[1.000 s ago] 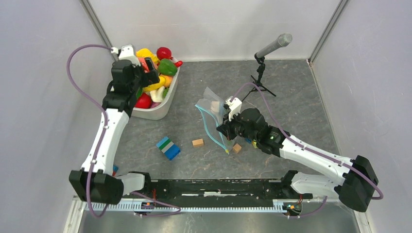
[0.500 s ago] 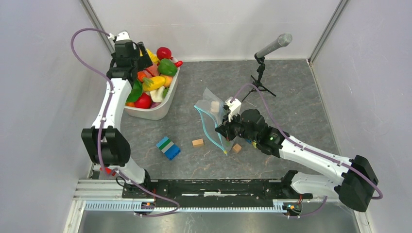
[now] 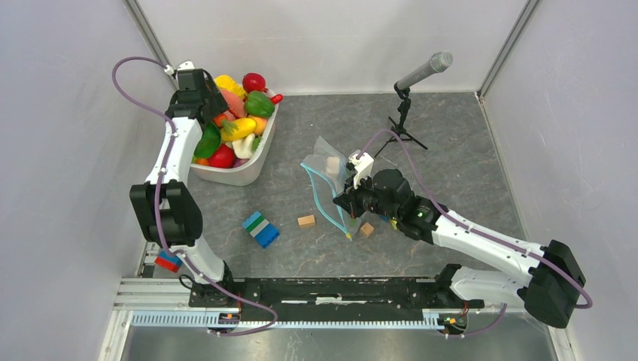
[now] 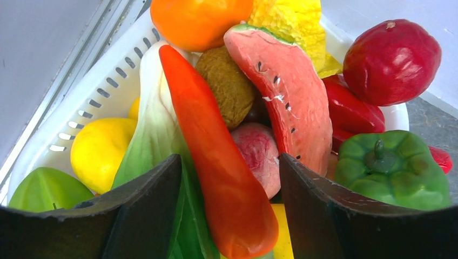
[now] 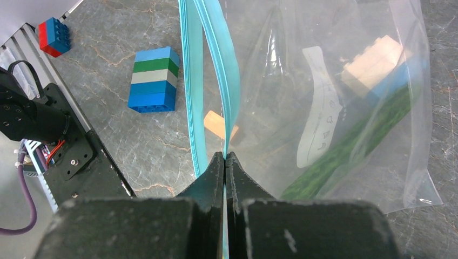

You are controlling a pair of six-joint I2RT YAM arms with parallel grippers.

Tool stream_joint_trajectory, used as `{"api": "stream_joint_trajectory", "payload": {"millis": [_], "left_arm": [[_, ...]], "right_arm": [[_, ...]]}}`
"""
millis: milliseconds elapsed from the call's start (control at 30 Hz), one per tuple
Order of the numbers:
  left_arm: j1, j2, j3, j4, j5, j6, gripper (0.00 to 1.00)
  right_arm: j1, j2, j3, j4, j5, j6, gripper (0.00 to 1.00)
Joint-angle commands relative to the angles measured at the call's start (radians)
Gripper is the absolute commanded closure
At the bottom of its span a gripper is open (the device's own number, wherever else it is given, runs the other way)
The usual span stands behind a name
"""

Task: Place the food in the zip-top bag and seal the zipper
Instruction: Pick up the fake vegetable from the bin.

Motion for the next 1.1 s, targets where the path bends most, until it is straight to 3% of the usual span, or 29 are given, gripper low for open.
{"api": "stream_joint_trajectory", "payload": {"millis": [0,233,300,400,633,767,1067], "left_arm": [[-0.003,-0.014,-0.021,0.033,-0.002,-0.032,0.30],[0.004,-0.016,-0.046,0.033,0.001,-0.021,0.31],[0.007,-0.013,-0.050,0.033,0.007,-0.021,0.42],[0.007,-0.026,-0.055,0.041,0.023,-0.017,0.50],[0.007,-0.127,-0.085,0.072,0.052,0.006,0.49],[0.007,-0.184,-0.118,0.086,0.094,0.030,0.40],[0.007,-0.234,-0.216,0.112,0.130,0.051,0.32]], "right_arm": [[-0.003,-0.003,0.003,0.050,0.003,0.003,1.00],[-0.003,-0.010,0.003,0.048,-0.002,0.011,1.00],[-0.002,-0.013,0.003,0.047,-0.003,0.012,1.00],[-0.003,-0.014,0.002,0.048,-0.002,0.017,1.00],[-0.003,-0.015,0.003,0.054,-0.007,0.026,1.00],[-0.003,-0.018,-0.001,0.059,-0.011,0.031,1.00],[-0.003,-0.028,-0.016,0.070,-0.018,0.039,1.00]]}}
